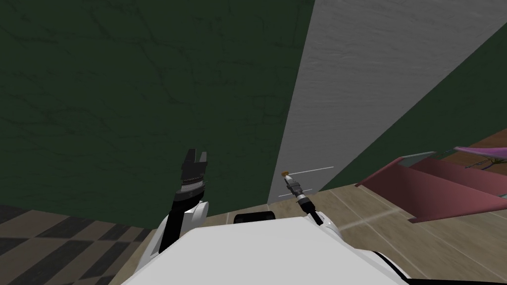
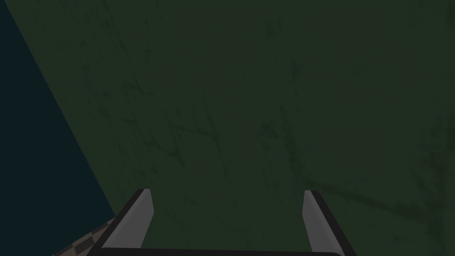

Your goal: Pull the door open

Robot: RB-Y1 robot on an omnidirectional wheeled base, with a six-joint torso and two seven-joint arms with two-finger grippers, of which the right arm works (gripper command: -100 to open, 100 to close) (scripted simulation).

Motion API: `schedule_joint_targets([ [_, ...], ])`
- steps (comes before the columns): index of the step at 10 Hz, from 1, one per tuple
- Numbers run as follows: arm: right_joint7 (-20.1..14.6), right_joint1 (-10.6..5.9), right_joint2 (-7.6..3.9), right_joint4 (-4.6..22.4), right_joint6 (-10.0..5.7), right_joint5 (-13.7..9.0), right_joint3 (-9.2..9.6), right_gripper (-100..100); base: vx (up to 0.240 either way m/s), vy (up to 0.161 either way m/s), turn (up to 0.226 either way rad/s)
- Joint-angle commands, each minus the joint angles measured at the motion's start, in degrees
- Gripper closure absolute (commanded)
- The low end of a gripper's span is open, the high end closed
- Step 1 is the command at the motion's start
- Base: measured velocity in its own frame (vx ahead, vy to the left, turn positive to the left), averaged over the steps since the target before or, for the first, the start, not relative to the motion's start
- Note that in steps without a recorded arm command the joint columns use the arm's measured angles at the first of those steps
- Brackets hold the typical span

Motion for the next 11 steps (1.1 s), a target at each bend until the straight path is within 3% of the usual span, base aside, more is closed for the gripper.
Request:
schedule_joint_targets([
  [1,0.0,0.01,0.04,0.0,0.02,0.0,0.04,100,-0.003,-0.006,0.006],
  [5,0.0,0.01,0.04,0.0,0.02,0.0,0.04,100,-0.001,-0.001,0.001],
  [11,-6.7,-0.31,0.02,0.0,0.50,-1.7,1.09,100,-0.028,-0.013,0.030],
])
